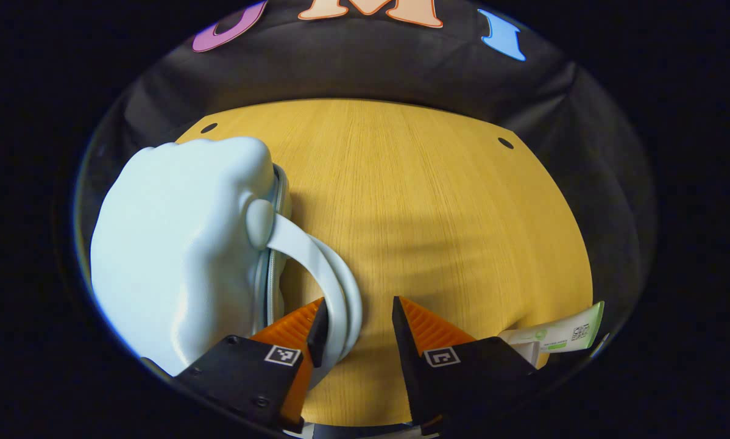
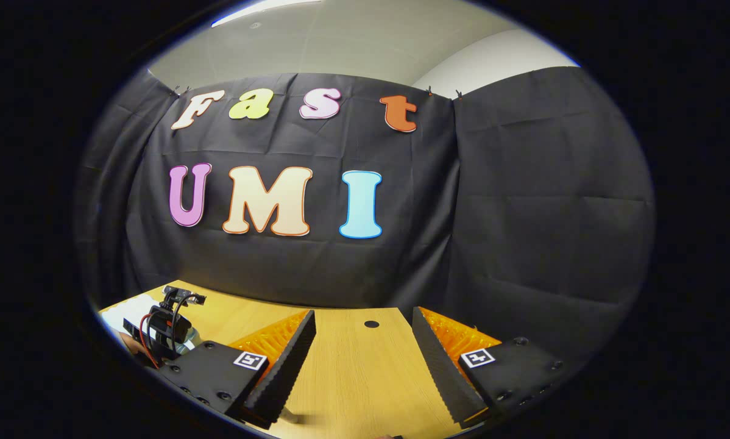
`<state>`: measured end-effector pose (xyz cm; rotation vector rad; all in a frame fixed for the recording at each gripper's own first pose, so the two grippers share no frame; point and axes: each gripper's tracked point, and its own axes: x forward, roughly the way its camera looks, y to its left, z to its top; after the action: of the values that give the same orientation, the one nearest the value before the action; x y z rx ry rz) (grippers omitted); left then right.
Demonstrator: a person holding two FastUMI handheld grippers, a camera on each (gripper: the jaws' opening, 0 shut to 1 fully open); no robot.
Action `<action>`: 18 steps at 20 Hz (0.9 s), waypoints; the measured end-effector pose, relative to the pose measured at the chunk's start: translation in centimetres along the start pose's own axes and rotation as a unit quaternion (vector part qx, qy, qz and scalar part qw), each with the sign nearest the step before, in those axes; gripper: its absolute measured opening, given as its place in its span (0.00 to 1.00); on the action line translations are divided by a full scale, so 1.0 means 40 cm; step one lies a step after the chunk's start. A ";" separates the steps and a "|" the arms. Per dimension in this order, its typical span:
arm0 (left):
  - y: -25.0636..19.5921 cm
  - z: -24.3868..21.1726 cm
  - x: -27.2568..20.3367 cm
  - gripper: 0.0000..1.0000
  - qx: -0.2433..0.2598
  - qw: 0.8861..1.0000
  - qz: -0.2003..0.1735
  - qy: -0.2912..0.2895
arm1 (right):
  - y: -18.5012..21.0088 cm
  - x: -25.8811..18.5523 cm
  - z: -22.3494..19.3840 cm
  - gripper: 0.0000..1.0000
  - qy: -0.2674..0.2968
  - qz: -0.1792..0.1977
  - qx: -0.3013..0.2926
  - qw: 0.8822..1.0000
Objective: First open the suitcase, pack the skin care products into it, and then close the suitcase.
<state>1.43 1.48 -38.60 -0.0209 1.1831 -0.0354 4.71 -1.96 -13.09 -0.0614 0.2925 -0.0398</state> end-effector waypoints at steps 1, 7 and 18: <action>0.013 0.000 -0.004 0.54 0.004 1.000 0.010 -0.001 | -0.002 -0.002 -0.004 0.99 0.000 0.000 0.001 1.000; 0.023 0.009 -0.018 0.08 0.015 1.000 0.013 0.006 | 0.007 -0.001 -0.012 0.99 0.000 0.007 0.008 1.000; 0.018 0.112 -0.215 0.02 0.048 0.998 -0.026 -0.024 | 0.064 -0.005 -0.024 0.99 -0.005 0.051 0.016 0.999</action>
<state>2.33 2.53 -28.99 0.0317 1.1312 -0.1365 4.31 0.55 -14.11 -0.0149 0.2840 0.0578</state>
